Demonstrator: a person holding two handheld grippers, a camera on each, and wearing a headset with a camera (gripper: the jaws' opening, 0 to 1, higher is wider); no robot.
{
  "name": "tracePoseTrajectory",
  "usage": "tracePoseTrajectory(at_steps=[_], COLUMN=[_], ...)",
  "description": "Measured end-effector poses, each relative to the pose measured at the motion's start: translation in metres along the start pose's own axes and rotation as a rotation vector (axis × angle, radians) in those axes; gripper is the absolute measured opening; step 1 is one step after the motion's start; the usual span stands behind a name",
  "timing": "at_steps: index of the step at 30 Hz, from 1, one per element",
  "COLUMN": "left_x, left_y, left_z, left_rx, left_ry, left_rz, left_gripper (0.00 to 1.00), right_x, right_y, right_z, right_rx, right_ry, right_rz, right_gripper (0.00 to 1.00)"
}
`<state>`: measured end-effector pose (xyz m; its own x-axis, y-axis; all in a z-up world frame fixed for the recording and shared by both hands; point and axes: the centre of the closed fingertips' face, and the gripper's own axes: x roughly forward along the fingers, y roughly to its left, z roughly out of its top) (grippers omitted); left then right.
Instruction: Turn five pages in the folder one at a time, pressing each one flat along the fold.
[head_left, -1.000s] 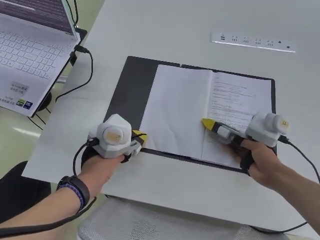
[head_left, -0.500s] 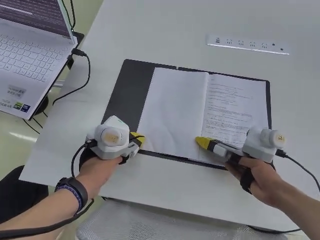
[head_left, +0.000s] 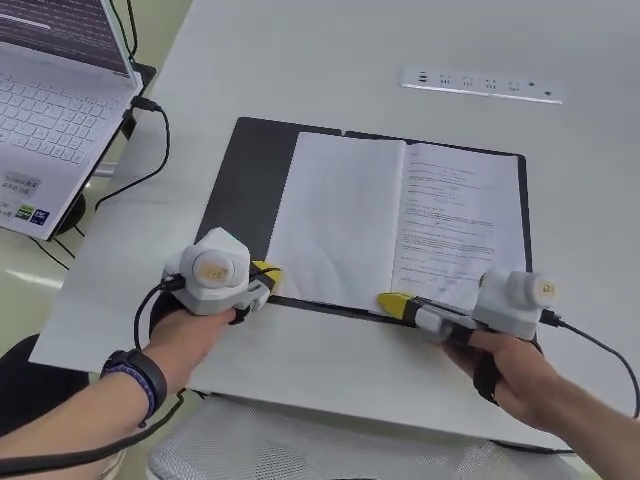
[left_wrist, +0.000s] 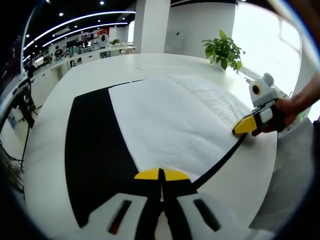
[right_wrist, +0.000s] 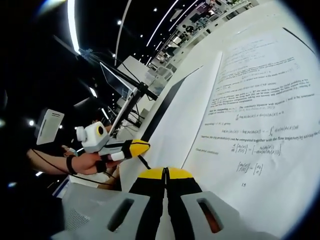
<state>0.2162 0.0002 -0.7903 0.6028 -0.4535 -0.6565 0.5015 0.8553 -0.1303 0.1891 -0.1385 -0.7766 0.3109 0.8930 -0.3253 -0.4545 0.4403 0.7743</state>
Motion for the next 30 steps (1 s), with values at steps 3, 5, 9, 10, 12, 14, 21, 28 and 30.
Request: tracePoseTrajectory(at_steps=[3,5,9,10,12,14,21,28,30], left_x=[0.0,0.0,0.0,0.0,0.0,0.0,0.001,0.001,0.001], left_y=[0.0,0.0,0.0,0.0,0.0,0.0,-0.001,-0.003,-0.005], left_z=[0.0,0.0,0.0,0.0,0.0,0.0,0.0,0.0,0.002], left_rx=[0.001,0.006,0.015,0.016,0.017,0.016,0.045,0.054,0.063], left_ry=[0.002,0.003,0.007,0.008,0.01,0.014,0.04,0.081,0.08], left_rz=[-0.001,-0.003,-0.008,-0.008,-0.008,-0.007,0.002,-0.004,-0.002], left_gripper=[0.0,0.0,0.0,0.0,0.0,0.0,0.0,0.01,0.04], right_x=[-0.001,-0.002,-0.004,-0.004,-0.004,-0.004,-0.004,-0.008,-0.011], right_y=[0.001,0.001,0.0,0.001,0.0,0.0,0.004,0.017,0.018], right_z=[-0.003,-0.008,-0.013,-0.013,-0.013,-0.013,-0.01,-0.01,-0.01], right_rx=[0.002,0.005,0.034,0.032,0.039,0.045,0.071,0.054,0.018], right_ry=[0.005,0.018,0.014,0.011,0.004,0.003,-0.008,-0.008,0.005], right_rz=[0.0,0.001,-0.007,-0.008,-0.012,-0.015,-0.01,0.001,-0.009], right_gripper=[0.0,0.0,0.0,0.0,0.0,0.0,0.0,0.0,0.0])
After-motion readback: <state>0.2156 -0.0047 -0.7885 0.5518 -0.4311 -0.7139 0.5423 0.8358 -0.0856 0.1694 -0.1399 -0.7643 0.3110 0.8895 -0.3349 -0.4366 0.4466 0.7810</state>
